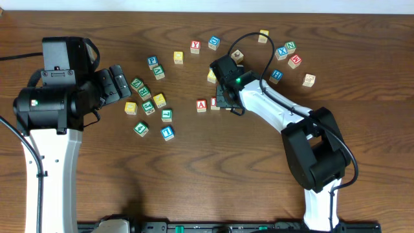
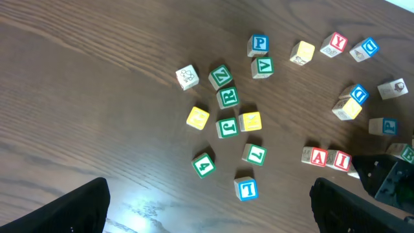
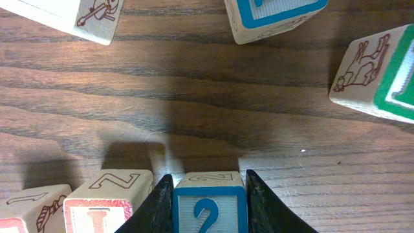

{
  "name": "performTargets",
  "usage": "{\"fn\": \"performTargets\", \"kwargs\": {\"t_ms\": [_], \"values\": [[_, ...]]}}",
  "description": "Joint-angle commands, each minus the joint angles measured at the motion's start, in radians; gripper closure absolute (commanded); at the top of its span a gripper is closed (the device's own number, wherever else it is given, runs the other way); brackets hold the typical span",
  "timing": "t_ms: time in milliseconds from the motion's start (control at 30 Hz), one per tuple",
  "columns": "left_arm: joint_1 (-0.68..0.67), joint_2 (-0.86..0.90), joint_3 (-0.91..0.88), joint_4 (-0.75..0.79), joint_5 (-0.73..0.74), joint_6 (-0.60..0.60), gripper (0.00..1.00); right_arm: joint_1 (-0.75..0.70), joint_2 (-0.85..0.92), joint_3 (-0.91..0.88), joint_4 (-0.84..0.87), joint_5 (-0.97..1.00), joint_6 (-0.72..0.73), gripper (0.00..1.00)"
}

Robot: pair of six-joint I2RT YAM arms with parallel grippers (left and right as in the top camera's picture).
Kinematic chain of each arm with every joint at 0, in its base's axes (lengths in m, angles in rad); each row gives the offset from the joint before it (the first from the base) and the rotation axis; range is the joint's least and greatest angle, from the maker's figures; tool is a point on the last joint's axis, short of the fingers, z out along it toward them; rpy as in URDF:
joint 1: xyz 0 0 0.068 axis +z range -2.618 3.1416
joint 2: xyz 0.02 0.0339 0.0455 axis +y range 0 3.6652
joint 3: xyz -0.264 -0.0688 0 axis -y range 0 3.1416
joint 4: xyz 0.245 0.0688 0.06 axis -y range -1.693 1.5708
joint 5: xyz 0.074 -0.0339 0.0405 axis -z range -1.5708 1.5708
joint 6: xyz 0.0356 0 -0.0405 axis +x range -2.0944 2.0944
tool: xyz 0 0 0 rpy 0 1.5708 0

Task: Spell out AI2
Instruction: 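Lower the 2 block right of the I block and open the right gripper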

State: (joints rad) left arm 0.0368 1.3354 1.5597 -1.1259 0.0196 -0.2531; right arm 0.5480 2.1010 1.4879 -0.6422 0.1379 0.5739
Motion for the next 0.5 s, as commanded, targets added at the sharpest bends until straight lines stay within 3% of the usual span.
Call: {"fn": "performTargets", "kwargs": {"t_ms": [0, 200, 467], "values": [[0.003, 0.009, -0.004, -0.003, -0.013, 0.016, 0.02, 0.003, 0.020, -0.008, -0.007, -0.003, 0.016, 0.73], [0.003, 0.009, -0.004, -0.003, -0.013, 0.016, 0.02, 0.003, 0.020, -0.008, -0.012, -0.018, 0.016, 0.58], [0.003, 0.009, -0.004, -0.003, -0.013, 0.016, 0.02, 0.000, 0.020, 0.006, -0.004, -0.017, 0.016, 0.57]]}}
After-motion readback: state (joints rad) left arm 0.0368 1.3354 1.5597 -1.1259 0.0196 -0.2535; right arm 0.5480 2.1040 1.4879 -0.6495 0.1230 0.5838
